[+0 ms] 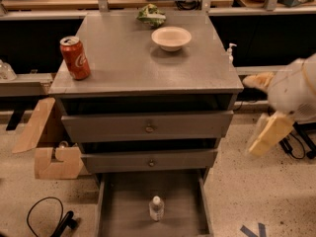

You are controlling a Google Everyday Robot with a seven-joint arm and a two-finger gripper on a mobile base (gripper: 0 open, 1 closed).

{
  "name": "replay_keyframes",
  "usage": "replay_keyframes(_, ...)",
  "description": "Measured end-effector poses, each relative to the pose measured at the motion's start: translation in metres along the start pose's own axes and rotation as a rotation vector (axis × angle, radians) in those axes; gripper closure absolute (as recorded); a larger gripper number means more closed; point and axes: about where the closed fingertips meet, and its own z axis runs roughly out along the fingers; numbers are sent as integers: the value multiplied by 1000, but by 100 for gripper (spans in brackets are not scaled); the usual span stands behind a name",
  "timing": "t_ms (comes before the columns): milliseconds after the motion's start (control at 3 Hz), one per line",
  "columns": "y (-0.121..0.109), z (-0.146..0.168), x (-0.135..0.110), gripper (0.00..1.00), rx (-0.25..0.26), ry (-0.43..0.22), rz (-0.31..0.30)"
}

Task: Pick blue plastic bottle from bottom drawer and place on counter

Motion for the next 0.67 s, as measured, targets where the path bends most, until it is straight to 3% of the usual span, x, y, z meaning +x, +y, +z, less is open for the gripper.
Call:
replay_keyframes(333, 0, 67, 28, 0, 17, -323, 49)
replay_keyframes(667, 7, 99, 33, 0, 34, -519, -16)
